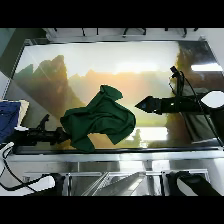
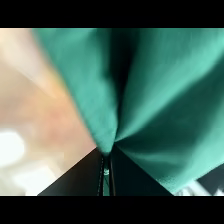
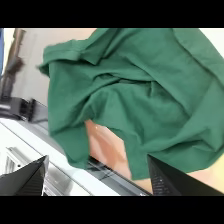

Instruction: Fold the shirts.

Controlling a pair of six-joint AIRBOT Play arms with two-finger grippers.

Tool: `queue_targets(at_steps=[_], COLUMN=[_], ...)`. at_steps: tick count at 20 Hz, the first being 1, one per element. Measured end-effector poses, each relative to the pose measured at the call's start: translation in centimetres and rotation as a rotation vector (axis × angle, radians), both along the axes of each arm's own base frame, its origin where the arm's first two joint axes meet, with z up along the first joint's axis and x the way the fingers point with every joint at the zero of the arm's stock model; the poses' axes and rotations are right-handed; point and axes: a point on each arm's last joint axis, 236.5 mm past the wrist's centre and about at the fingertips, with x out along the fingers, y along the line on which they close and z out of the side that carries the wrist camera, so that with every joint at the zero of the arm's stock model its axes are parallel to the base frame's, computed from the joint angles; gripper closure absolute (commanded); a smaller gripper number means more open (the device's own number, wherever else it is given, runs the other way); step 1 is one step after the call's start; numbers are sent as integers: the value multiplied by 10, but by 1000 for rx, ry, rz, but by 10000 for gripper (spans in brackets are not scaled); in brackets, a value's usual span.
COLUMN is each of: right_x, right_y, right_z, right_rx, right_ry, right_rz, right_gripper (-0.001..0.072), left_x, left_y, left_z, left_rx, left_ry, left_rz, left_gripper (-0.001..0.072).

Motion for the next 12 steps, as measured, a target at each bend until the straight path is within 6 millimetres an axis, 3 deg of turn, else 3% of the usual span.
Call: queue_targets(at_steps=[4,7,12], right_x=[2,-5,-33], right_y=[-8,-14,-14], right_z=[-21,-63,-140], right_rx=[-48,-85,-83], right_ry=[63,209,435], right_rz=[-20,-49,-170], right_gripper=[6,7,13], left_x=[3,-10,-28], left_y=[15,22,9], left_z=[39,55,65], left_rx=[11,54,99], left_ry=[-75,-63,-12], left_rz=[66,74,32], left_gripper=[692,692,692])
